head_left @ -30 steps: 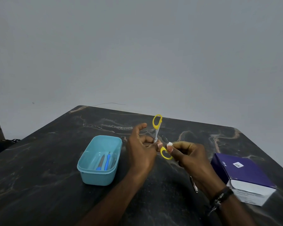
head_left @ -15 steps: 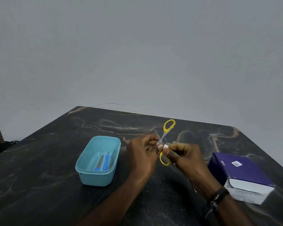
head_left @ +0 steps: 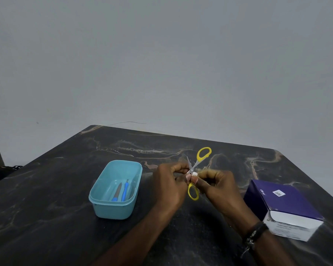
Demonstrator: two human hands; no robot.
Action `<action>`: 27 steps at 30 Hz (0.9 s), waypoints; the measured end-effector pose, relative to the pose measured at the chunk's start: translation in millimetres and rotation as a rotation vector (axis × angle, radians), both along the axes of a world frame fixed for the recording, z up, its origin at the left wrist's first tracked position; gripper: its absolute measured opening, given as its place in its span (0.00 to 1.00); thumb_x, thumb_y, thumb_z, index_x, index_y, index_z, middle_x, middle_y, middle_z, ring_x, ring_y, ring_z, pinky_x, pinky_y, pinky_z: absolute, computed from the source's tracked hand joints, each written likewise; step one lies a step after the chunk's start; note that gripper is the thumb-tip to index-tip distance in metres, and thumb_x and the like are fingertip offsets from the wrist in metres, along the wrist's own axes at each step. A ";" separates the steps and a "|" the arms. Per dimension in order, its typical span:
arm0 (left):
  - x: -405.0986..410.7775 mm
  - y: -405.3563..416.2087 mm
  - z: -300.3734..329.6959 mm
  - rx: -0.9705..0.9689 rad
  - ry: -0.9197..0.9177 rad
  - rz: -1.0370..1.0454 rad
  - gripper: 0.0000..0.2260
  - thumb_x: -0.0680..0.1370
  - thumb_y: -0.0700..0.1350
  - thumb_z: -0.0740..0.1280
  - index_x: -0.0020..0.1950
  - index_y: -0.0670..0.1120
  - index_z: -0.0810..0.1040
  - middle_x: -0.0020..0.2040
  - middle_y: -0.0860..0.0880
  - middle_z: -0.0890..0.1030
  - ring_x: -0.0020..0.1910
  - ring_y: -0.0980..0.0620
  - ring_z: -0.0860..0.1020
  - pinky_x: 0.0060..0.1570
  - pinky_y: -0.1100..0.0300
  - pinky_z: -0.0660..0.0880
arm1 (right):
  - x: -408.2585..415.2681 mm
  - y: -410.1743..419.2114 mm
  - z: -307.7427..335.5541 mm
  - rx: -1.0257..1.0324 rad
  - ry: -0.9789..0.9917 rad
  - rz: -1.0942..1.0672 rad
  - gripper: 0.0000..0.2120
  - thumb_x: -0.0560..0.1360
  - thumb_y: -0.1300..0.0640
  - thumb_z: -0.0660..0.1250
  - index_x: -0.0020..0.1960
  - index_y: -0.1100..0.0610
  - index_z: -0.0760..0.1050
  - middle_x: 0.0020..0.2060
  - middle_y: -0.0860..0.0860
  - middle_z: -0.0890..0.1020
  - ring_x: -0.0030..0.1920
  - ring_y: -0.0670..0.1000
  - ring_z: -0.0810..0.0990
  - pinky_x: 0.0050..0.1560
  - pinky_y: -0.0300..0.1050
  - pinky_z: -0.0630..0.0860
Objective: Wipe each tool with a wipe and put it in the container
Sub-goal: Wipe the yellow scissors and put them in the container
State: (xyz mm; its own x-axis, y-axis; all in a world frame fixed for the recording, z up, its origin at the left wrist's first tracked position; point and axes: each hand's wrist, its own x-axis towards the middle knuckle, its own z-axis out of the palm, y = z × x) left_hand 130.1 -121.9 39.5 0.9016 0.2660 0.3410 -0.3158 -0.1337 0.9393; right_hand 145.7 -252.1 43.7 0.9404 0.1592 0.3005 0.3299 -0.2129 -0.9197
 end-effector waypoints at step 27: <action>7.7 -2.9 -7.8 0.194 0.003 -0.093 0.11 0.69 0.44 0.62 0.46 0.54 0.81 0.33 0.48 0.80 0.37 0.45 0.82 0.41 0.41 0.80 | 14.4 -15.0 0.6 0.401 0.050 -0.310 0.10 0.74 0.59 0.70 0.55 0.57 0.81 0.32 0.50 0.79 0.27 0.45 0.71 0.26 0.36 0.68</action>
State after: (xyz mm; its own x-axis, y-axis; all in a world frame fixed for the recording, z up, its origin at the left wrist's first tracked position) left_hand 137.9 -124.8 31.8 0.9203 0.1111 0.3751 -0.3326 -0.2826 0.8997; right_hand 160.2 -267.1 44.3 0.9399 -0.2486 0.2341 0.2605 0.0787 -0.9623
